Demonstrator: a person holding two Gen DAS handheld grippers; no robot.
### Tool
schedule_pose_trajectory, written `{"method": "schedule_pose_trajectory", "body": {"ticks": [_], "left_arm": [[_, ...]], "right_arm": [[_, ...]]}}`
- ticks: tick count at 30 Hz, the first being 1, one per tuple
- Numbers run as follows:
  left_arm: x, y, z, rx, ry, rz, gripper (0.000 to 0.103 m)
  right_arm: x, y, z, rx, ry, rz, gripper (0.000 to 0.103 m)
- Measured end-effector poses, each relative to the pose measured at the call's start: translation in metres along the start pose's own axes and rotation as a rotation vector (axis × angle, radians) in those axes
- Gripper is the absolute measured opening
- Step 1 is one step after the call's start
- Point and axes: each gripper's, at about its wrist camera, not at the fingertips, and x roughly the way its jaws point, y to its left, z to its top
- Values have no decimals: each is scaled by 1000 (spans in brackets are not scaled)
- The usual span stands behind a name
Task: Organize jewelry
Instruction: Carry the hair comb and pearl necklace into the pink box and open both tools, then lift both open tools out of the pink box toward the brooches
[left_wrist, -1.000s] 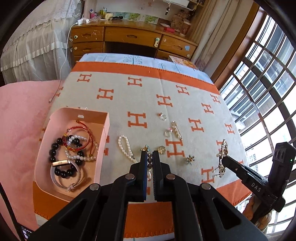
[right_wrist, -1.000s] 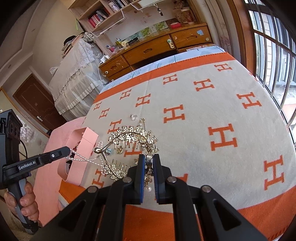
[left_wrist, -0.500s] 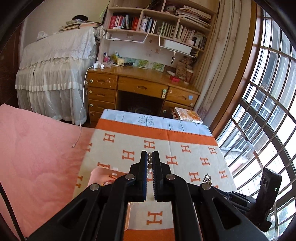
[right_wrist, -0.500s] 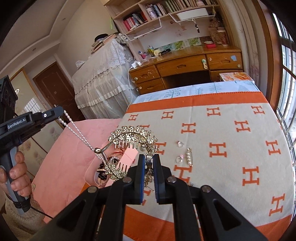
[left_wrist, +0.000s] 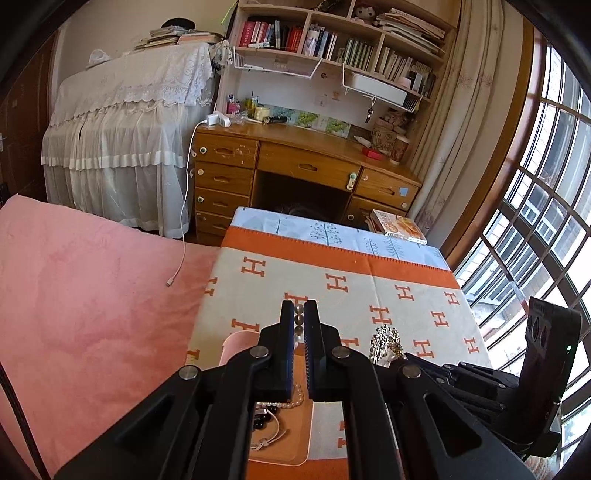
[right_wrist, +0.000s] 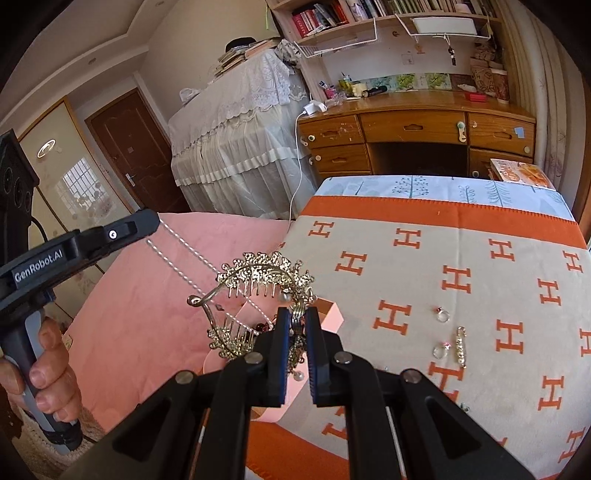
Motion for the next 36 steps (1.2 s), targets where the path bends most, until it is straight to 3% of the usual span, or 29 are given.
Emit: {"method": "schedule_pose_trajectory", "body": {"ticks": [10,20,23,25,29,32,36], "left_arm": [[75,36,-48,-24,146,40,3],[98,51,-80,-34,219,42,7],[100,54,-84,-37,227,47,29],[98,55,-85,-38,224,57,58],[96,55,-88,-31,210,80,62],[96,55,-90,-27,207,102,77],[95,51,-91,-1,199,129,79]], "right_arm": [[63,13,9,54,118,3,8],[115,6,4,113,217,-25,8],[125,5,1,125,236,-38,8],[130,5,1,123,244,-55,8],[141,2,-2,128,271,-80,8],[146,0,-5,133,293,-90,11],[140,-1,-4,131,276,-101,11]]}}
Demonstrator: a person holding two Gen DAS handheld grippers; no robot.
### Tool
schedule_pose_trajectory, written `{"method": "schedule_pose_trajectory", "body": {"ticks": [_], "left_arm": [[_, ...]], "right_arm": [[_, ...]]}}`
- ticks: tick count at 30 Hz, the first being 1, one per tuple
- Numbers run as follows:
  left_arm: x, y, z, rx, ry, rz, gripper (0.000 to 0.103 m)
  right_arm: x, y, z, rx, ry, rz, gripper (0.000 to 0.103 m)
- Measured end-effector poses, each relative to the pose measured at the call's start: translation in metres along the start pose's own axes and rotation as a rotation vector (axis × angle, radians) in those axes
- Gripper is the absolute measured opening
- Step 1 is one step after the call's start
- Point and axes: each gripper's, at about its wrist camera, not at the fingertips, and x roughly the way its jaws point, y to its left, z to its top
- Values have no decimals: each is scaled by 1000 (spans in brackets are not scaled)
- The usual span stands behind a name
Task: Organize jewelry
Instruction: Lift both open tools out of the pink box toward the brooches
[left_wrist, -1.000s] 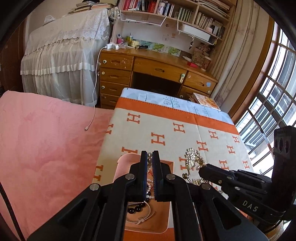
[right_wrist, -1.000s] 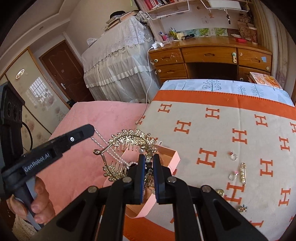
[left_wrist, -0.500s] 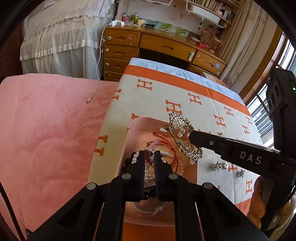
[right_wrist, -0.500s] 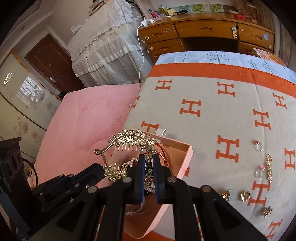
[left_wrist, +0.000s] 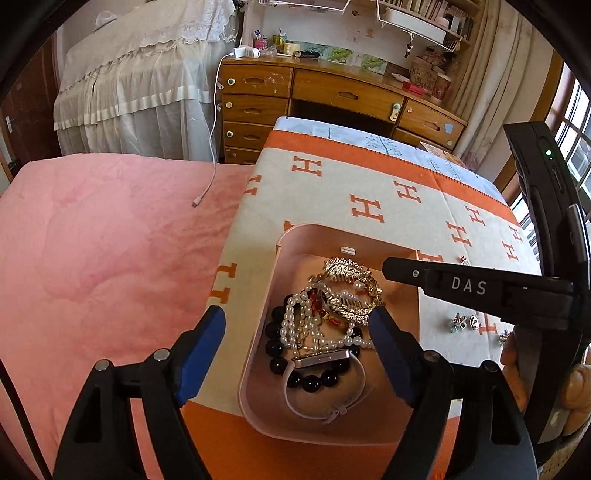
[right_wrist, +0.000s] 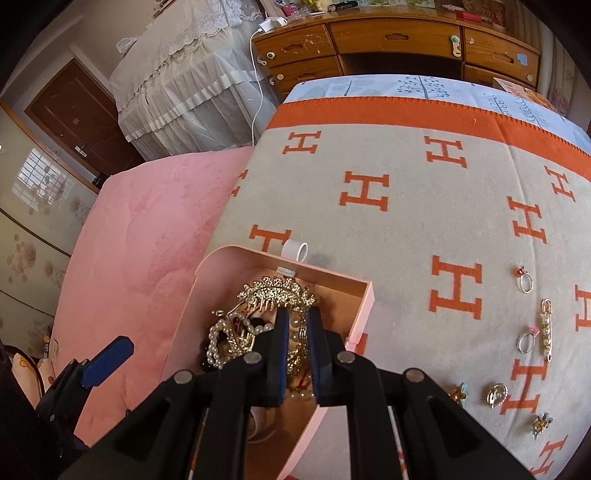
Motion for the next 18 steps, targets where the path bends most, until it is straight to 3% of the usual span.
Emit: {"method": "schedule_pose_trajectory", "body": {"ticks": [4,8,11,18], "left_arm": [[-5,-4,-2,17,-12,8,90],[-11,-15,-4,52,-35,9,92],[-18,-23,-6,65,-50,1,102],[-29,-44,-13,93,-63,-23,102]], "right_arm": [[-10,-3,-3,8,-16,19,11],[-22,-5,-10,-4,-40,21,11],[-30,-8,-16,-13,-53,23,11],[-54,-24,-34,-3,-83,37,11]]}}
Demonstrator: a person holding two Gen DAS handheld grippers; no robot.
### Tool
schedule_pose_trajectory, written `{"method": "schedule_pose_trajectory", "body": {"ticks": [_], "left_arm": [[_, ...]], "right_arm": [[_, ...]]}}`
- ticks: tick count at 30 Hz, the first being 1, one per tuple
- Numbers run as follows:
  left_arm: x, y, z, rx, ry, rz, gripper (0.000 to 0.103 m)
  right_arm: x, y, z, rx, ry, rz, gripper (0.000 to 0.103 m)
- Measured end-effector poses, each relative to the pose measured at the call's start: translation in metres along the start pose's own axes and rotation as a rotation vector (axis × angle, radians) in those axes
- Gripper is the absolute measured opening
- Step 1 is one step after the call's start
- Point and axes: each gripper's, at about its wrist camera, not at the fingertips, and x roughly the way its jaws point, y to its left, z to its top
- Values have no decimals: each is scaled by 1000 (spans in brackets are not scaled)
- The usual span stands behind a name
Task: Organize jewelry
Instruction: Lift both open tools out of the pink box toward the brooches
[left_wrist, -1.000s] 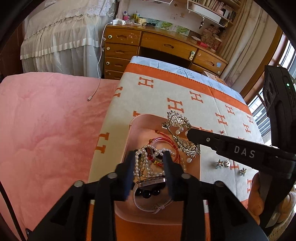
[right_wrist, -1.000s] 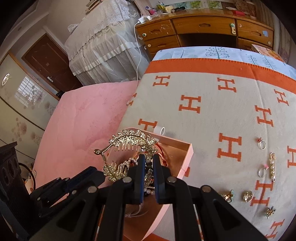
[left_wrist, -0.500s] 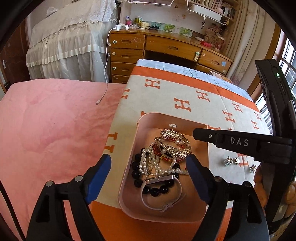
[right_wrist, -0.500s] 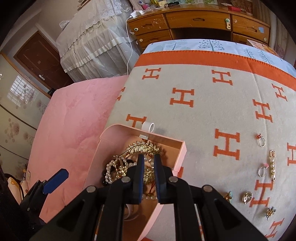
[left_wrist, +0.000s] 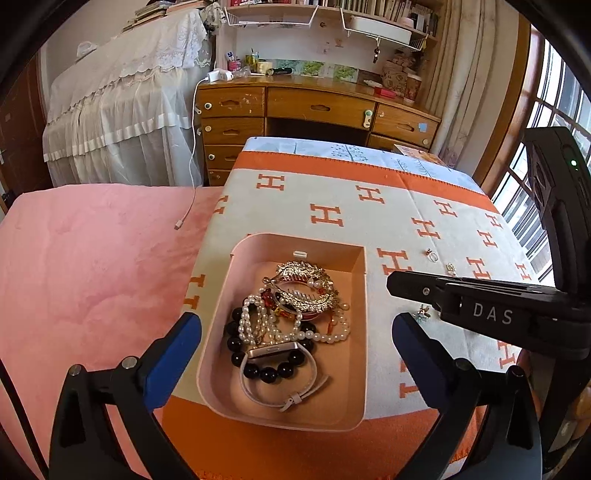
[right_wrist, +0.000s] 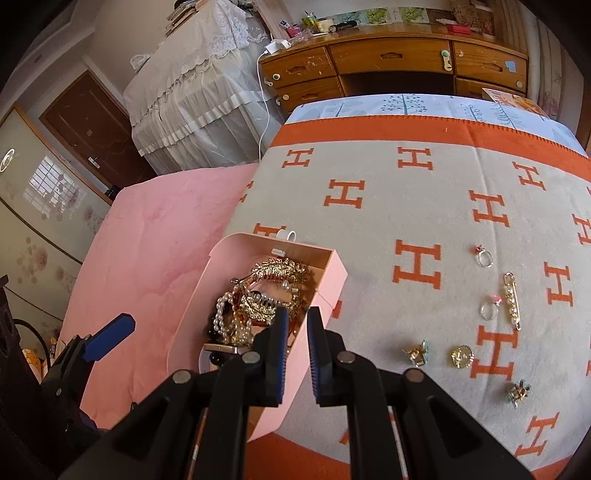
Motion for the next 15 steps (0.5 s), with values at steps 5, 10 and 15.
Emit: {"method": "schedule_pose_trajectory", "body": {"ticks": [5,10,15], "left_arm": [[-2,-11,-1,-7,29,-31,102],[-8,-23,0,-10,13,-8,102],[-17,-43,4,23,-19,-2,102]], "right_arm": [[-24,-16,-12,14,-33,7,11],[-59,-38,-21,18,-83,-1,11],[-94,-62,-27,6,-134,-35,11]]}}
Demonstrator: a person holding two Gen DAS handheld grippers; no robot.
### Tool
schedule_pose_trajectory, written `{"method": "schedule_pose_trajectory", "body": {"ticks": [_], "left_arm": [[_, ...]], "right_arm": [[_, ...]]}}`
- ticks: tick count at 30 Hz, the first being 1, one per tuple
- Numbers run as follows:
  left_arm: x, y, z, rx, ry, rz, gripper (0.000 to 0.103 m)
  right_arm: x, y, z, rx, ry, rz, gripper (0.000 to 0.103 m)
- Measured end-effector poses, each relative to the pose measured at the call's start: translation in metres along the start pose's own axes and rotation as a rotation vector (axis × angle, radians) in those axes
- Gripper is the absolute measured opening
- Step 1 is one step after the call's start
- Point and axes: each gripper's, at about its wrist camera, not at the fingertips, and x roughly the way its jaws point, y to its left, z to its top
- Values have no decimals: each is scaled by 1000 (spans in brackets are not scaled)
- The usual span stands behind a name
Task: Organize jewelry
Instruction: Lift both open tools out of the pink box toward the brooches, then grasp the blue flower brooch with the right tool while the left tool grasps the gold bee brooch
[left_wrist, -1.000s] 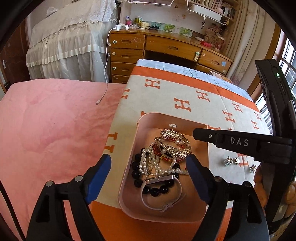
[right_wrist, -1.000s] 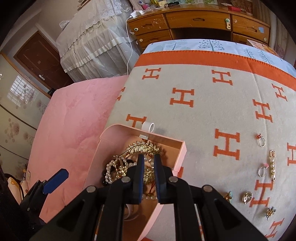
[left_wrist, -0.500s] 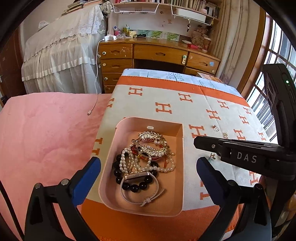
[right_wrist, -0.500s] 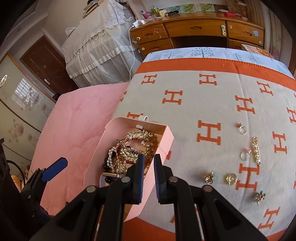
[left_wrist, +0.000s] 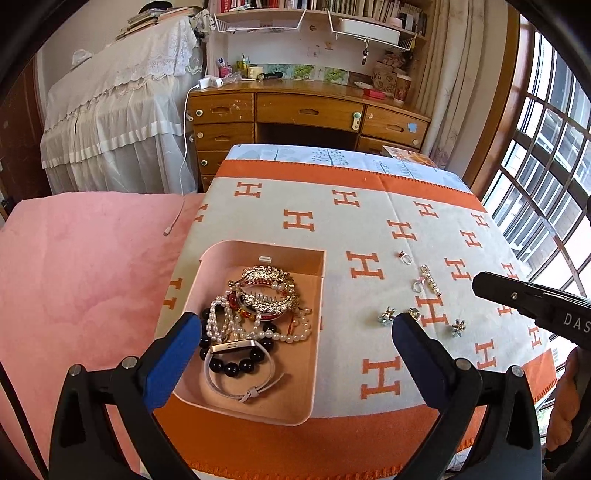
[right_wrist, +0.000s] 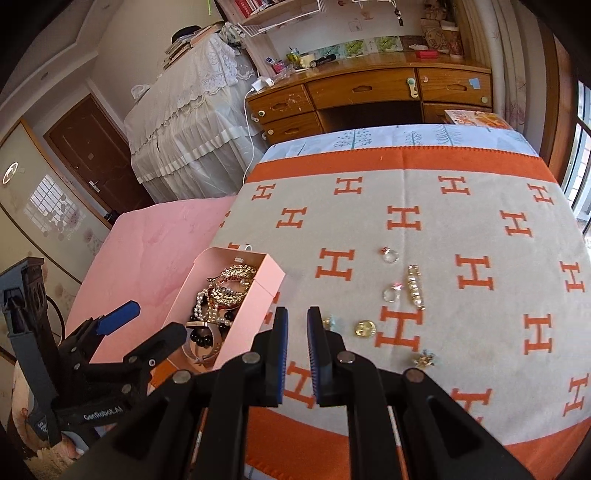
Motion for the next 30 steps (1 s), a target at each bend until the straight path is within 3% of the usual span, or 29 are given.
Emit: {"method": "schedule_pose_trajectory", "body": {"ticks": [5,12,18,23,25,30], "left_arm": [[-2,-29,7,74,15,-36,102],[24,-70,5,128,60,-57,102],[56,-81,-2,111,111,-81,102],[81,-87,-10,125,149,-83,85],[91,-90,-11,130,171,-95,72],[112,-93,-14,133,209,-99,63]], "right_arm": [[-24,-21,-5,-36,-44,-41,33],[-21,-51,-20,-75,-15,-82,33],[5,-71,-41,-103,53,-60,33],[30,-72,-56,-158,96,-54,33],[40,-72,-59,-183,110,-68,33],[55,-73,-60,-216,99,-122,33]]}}
